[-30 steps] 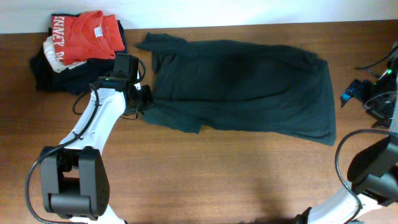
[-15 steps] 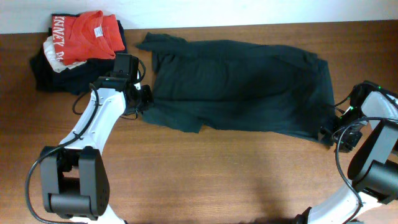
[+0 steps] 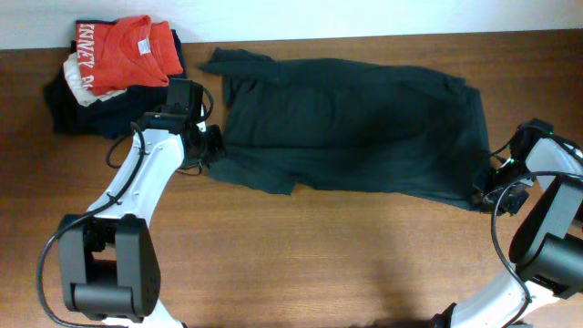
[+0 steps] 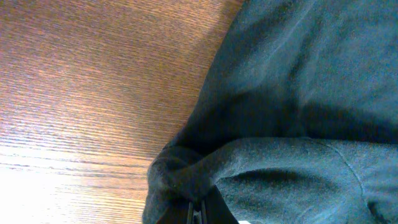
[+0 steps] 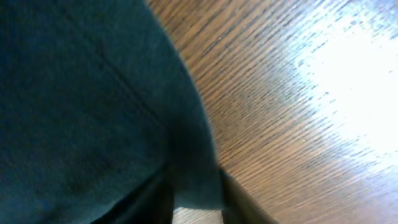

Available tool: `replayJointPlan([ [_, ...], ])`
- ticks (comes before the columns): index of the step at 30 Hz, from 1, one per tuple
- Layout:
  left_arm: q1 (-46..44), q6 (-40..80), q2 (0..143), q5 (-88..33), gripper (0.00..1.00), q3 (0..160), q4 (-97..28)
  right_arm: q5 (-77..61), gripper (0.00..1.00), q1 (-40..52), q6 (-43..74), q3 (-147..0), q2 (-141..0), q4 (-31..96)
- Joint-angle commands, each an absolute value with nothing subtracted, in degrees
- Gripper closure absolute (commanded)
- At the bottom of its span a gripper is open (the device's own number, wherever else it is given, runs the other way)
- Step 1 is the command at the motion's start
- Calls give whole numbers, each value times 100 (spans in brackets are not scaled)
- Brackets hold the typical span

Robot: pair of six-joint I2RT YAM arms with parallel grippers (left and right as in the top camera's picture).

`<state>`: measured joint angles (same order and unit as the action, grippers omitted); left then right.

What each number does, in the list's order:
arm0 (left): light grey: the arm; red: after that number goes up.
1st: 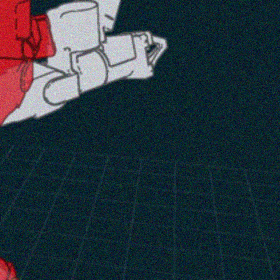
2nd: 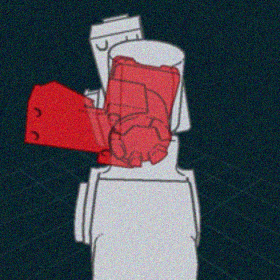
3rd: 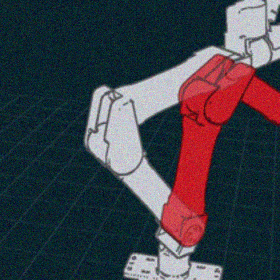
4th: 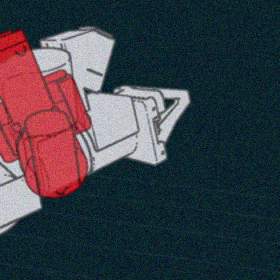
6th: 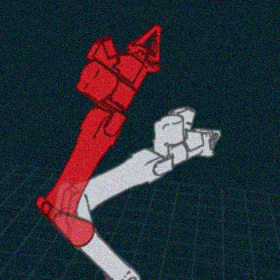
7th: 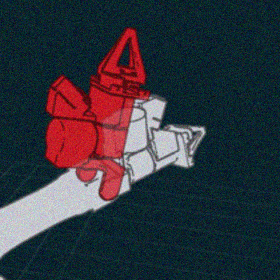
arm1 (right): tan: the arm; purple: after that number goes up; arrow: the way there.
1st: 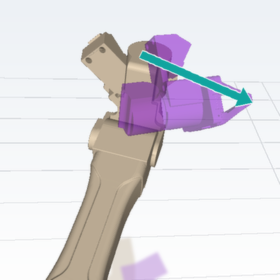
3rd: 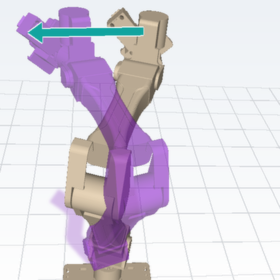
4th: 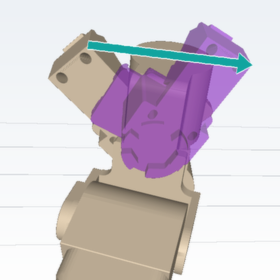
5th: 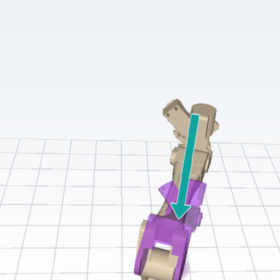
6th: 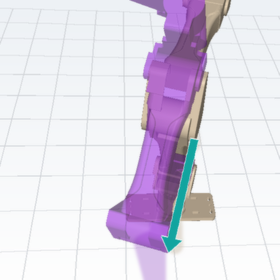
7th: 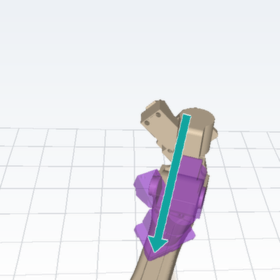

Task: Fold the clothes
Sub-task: 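Fold the bottom half up toward the top edge with both grippers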

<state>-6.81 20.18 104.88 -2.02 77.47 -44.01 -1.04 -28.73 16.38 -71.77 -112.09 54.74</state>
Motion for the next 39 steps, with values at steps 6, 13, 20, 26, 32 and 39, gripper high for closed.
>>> replayJointPlan([
  [6, -698, 1763, 10536, -123, 99, 8167, -5030, -86, 96, -2919, 1675, -7397, -11190, 5990],
  [13, -698, 1577, 10536, -121, 99, 9623, -7181, -86, 96, -3094, 1673, -8962, -11072, 7741],
  [20, -698, 1686, 10532, -102, 99, 10527, -8355, -82, 96, -3087, 1332, -9963, -11026, 8995],
  [26, -698, 1699, 10460, -102, 99, 10527, -9271, 49, 96, -3087, 1223, -9981, -10683, 9408],
  [32, -698, 1708, 10090, 123, 99, 10527, -8947, 174, 96, -3081, 1223, -9981, -10438, 9233],
  [39, -698, 1708, 10606, 176, 99, 10506, -7542, -150, 96, -3065, 1223, -9977, -10440, 8582],
])
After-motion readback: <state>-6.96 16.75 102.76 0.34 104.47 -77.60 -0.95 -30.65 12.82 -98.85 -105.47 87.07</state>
